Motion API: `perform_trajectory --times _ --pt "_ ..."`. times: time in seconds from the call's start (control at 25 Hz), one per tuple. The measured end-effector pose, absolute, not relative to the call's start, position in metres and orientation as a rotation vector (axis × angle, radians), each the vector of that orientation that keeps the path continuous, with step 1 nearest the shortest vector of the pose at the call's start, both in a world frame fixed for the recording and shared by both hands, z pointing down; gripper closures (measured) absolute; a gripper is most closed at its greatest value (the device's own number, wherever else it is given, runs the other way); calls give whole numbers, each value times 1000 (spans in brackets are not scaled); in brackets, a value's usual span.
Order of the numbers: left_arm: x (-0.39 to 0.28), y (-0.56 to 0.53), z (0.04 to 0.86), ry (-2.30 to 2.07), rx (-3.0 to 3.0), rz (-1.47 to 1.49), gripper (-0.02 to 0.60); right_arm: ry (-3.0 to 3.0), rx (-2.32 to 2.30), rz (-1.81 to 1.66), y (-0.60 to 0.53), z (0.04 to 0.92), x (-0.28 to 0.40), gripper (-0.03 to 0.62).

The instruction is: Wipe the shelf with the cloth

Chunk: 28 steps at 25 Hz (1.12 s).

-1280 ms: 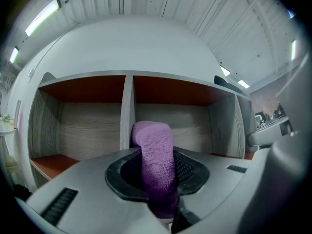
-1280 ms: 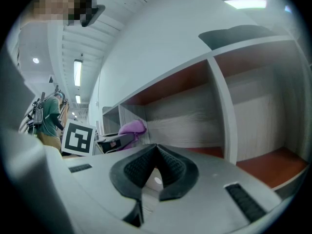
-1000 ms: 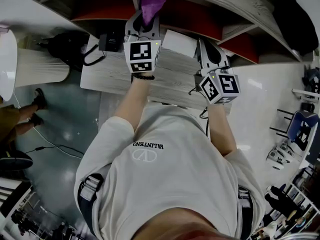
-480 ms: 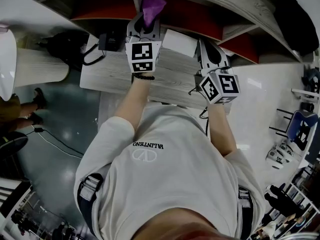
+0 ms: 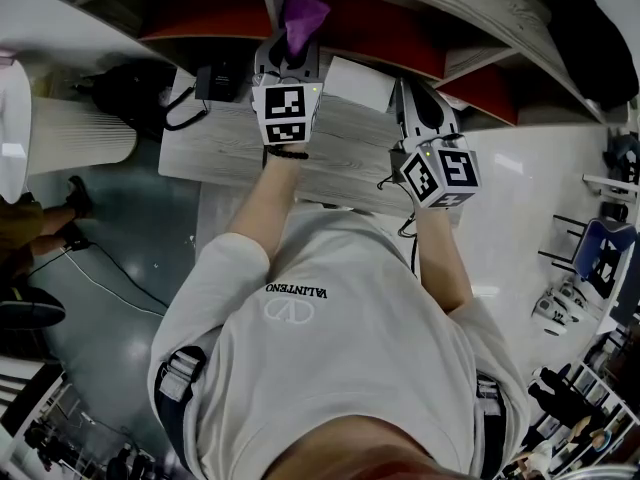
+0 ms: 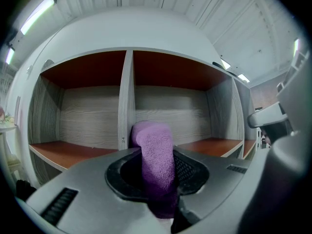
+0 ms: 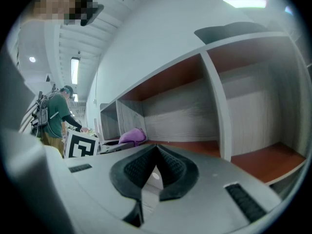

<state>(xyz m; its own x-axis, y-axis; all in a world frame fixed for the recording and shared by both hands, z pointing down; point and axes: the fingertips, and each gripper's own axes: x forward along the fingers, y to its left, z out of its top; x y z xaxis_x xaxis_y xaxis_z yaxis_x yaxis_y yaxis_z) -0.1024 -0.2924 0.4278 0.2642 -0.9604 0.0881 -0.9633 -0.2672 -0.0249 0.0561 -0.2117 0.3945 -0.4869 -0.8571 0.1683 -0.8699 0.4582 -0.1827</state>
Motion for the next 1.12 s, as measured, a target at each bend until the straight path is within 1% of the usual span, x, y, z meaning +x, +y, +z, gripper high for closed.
perform_trajectory --times 0.52,1.12 --pt "-102 -292 439 -1882 2478 137 485 -2630 1572 397 -210 400 58 595" --pt "-100 -290 438 -1847 2555 123 485 -2608 1659 373 -203 388 88 595"
